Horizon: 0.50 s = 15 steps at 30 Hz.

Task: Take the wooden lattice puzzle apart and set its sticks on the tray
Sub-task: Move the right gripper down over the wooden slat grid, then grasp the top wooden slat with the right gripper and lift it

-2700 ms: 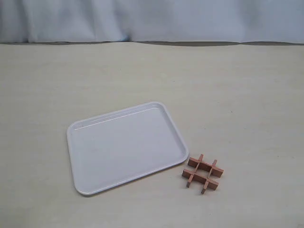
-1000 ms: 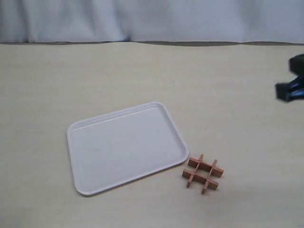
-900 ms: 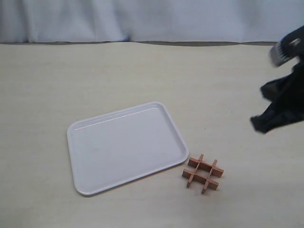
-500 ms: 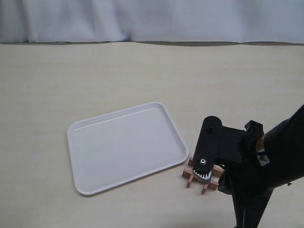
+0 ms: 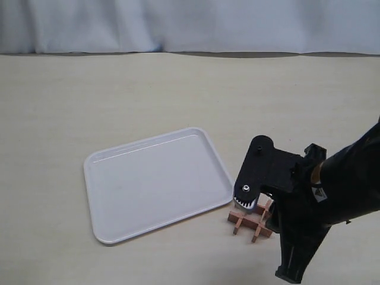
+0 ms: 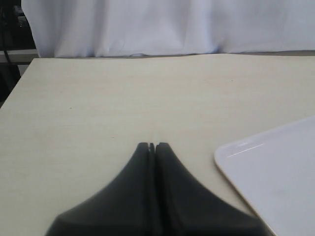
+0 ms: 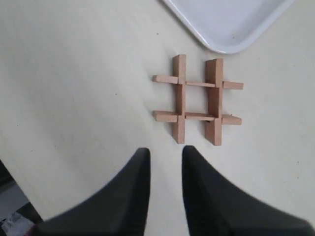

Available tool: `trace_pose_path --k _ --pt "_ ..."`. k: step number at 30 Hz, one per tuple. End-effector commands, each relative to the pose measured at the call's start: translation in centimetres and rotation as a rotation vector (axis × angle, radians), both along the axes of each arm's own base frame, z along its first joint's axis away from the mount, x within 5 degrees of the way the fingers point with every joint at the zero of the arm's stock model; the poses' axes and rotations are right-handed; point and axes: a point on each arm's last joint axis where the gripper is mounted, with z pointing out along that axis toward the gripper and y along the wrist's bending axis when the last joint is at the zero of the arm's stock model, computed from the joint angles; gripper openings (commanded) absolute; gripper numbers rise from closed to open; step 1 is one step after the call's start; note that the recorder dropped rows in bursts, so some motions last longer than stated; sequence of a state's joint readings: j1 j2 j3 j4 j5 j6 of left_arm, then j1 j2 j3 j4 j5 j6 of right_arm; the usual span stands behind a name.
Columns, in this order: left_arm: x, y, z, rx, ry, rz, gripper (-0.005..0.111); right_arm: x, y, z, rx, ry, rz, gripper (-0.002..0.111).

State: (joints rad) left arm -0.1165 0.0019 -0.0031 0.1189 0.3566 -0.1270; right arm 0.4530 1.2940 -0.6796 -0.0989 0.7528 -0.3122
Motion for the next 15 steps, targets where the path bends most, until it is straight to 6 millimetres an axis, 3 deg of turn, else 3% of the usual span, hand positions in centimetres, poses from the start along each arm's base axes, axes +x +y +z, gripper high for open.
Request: trace_pose_path --k 1,4,7,15 --pt "0.0 0.0 0.0 -0.002 -0.007 0.000 0.000 0.3 -0.1 -0.2 -0.018 -0.014 -0.054 0.038" --pt "0.0 0.0 0.0 -0.002 -0.007 0.000 0.000 0.2 -0.2 -1.4 -0.035 0.024 -0.059 0.044" --pt "0.0 0.0 0.0 -0.002 -0.007 0.000 0.000 0.1 -0.3 -3.1 -0.061 0.068 -0.043 0.044" --pt "0.0 0.0 0.0 -0.002 -0.007 0.000 0.000 1.0 0.2 -5.1 -0.071 0.092 -0.041 0.044"
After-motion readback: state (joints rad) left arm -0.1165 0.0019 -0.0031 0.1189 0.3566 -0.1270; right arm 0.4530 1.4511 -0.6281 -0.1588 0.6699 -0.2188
